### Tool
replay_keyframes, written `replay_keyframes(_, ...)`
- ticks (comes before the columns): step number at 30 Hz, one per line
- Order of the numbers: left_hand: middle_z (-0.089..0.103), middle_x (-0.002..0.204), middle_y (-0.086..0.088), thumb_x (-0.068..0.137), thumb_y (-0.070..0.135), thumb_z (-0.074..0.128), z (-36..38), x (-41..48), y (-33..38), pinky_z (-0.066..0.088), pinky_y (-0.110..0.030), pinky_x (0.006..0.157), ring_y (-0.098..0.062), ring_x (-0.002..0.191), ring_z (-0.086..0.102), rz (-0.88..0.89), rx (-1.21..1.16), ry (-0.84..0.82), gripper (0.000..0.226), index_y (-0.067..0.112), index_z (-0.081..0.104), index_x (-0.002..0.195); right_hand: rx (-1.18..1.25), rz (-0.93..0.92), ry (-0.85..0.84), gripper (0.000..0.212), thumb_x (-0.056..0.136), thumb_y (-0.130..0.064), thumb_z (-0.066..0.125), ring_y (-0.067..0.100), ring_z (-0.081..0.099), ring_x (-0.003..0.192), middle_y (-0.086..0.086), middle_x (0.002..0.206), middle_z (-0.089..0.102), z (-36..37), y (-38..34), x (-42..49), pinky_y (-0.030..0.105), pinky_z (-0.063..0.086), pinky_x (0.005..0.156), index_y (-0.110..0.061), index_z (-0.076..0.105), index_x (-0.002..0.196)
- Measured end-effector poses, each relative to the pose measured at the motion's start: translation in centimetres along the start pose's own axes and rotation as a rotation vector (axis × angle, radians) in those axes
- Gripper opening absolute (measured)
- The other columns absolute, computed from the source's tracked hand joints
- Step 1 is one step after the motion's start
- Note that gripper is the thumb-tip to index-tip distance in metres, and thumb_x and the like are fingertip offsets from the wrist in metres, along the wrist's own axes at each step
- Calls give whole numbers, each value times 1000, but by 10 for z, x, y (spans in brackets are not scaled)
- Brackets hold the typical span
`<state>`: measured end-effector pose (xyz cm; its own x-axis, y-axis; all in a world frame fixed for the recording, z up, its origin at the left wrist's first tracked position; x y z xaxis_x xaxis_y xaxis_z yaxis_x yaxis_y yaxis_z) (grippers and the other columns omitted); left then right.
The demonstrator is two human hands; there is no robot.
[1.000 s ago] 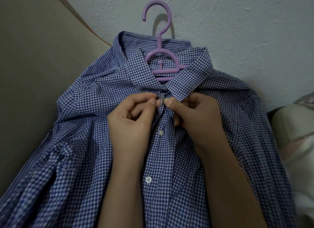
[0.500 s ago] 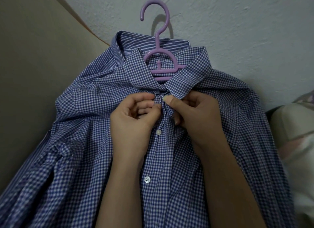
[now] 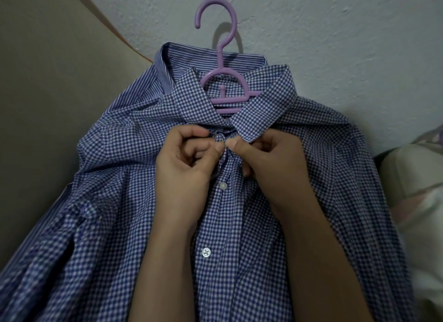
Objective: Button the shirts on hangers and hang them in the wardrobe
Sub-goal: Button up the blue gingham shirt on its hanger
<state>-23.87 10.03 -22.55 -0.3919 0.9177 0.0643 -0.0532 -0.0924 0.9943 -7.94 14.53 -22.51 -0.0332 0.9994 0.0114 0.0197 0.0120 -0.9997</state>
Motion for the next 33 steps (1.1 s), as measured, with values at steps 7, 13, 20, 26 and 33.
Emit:
replay_keyframes(7, 70, 79, 4, 80, -5, 78, 2, -1, -1, 57, -29, 81, -8, 74, 63, -22, 13, -3, 46, 15, 58, 117, -14, -6, 13, 43, 84, -17, 76, 19, 47, 48, 22, 58, 53, -1, -1, 0, 25, 42, 46, 15, 50, 72)
replay_keyframes(13, 68, 76, 4, 79, 2, 80, 2, -1, 2, 53, -22, 74, -8, 72, 62, 5, 30, 18, 41, 14, 59, 112, -9, -10, -2, 42, 84, -17, 77, 20, 47, 51, 21, 60, 52, -1, -1, -1, 28, 42, 49, 15, 51, 74)
replay_keyframes(20, 67, 81, -2, 81, 10, 84, 5, -1, 2, 53, -19, 73, -9, 73, 60, 4, -16, -12, 40, 13, 59, 113, -24, -30, -33, 31, 84, -11, 77, 24, 51, 56, 32, 70, 54, 1, -3, -1, 39, 48, 50, 15, 61, 83)
replay_keyframes(26, 74, 86, -4, 83, 3, 79, 3, -2, 2, 57, -33, 87, -17, 83, 69, 2, 3, -13, 35, 13, 60, 111, -16, -1, -25, 20, 84, -8, 77, 22, 63, 53, 29, 68, 58, 0, -1, 0, 39, 59, 58, 0, 63, 71)
replay_keyframes(33, 77, 87, -8, 81, -1, 79, -4, -5, -1, 59, -41, 92, -23, 85, 73, -22, -51, 56, 36, 10, 60, 110, -19, 6, -3, 28, 86, -10, 75, 22, 68, 55, 31, 68, 57, 0, 2, 0, 52, 59, 63, 9, 58, 75)
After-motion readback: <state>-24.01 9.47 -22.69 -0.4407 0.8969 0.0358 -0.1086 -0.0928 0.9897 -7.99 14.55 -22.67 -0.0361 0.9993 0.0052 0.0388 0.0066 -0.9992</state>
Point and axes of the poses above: each hand's wrist, its own x-axis towards the middle knuckle, its own z-axis out of the palm, y = z × x, the point moved 9 cm from there along x, towards the middle knuckle
